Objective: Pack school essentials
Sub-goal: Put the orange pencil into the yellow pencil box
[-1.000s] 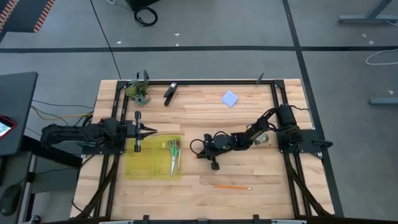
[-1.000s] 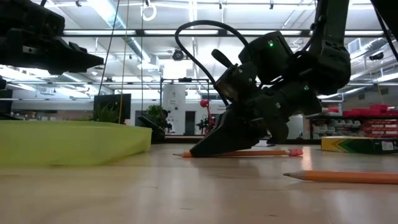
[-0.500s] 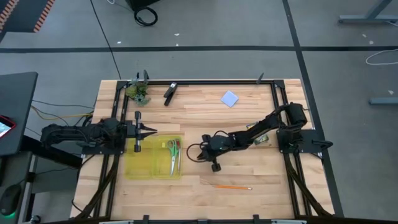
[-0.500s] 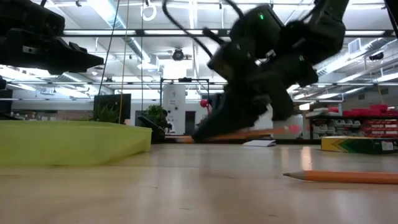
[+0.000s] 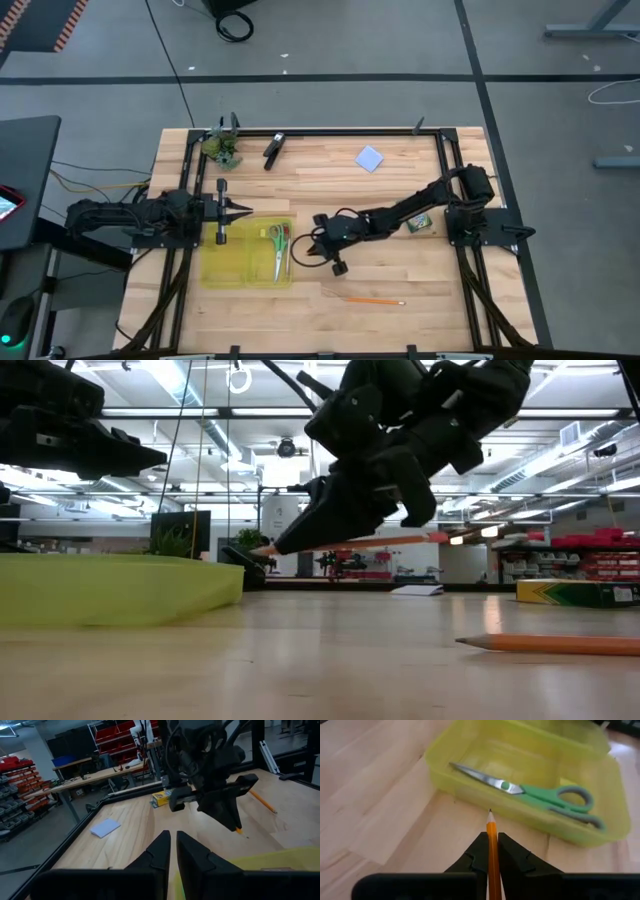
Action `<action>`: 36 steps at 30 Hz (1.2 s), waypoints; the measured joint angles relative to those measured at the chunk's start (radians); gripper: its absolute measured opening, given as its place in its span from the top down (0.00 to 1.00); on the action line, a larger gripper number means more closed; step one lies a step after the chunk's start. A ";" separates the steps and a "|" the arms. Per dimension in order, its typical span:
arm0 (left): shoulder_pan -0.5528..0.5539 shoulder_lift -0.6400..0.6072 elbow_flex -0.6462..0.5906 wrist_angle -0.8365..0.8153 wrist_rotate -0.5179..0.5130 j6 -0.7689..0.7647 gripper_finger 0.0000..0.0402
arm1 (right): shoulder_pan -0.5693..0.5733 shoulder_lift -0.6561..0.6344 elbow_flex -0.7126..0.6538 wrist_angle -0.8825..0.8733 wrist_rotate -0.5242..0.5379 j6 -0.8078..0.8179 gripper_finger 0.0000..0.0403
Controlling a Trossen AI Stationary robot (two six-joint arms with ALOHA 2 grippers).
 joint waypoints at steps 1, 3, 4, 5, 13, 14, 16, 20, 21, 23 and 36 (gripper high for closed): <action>0.000 0.000 0.000 0.000 0.000 0.000 0.90 | 0.000 0.000 0.006 0.001 0.000 -0.008 0.91; 0.000 0.000 0.000 0.000 0.000 0.000 0.90 | -0.002 -0.001 0.019 0.002 0.000 -0.025 0.91; 0.000 0.000 0.000 0.000 0.000 0.000 0.91 | -0.005 -0.001 0.027 0.002 -0.002 -0.034 0.91; 0.000 0.000 0.000 0.000 0.000 0.000 0.91 | -0.007 -0.001 0.035 0.002 -0.003 -0.042 0.91; 0.000 0.000 0.000 0.000 0.000 0.000 0.93 | -0.040 -0.002 0.091 -0.004 -0.026 -0.145 0.91; 0.000 0.000 0.000 0.000 0.000 0.000 0.93 | -0.045 -0.002 0.096 -0.004 -0.037 -0.148 0.91; 0.000 0.000 0.000 0.000 0.000 0.000 0.92 | -0.051 -0.002 0.107 -0.005 -0.052 -0.157 0.91; 0.000 0.000 0.000 0.000 0.000 0.000 0.91 | -0.056 -0.003 0.125 -0.004 -0.062 -0.204 0.91; 0.000 0.000 0.000 0.000 0.000 0.000 0.91 | -0.057 -0.003 0.129 -0.004 -0.064 -0.214 0.91; 0.000 0.000 0.000 0.000 0.000 0.000 0.90 | -0.061 -0.003 0.136 -0.003 -0.075 -0.223 0.91; 0.000 0.000 0.000 0.000 0.000 0.000 0.93 | -0.066 -0.003 0.137 0.088 -0.142 -0.279 0.91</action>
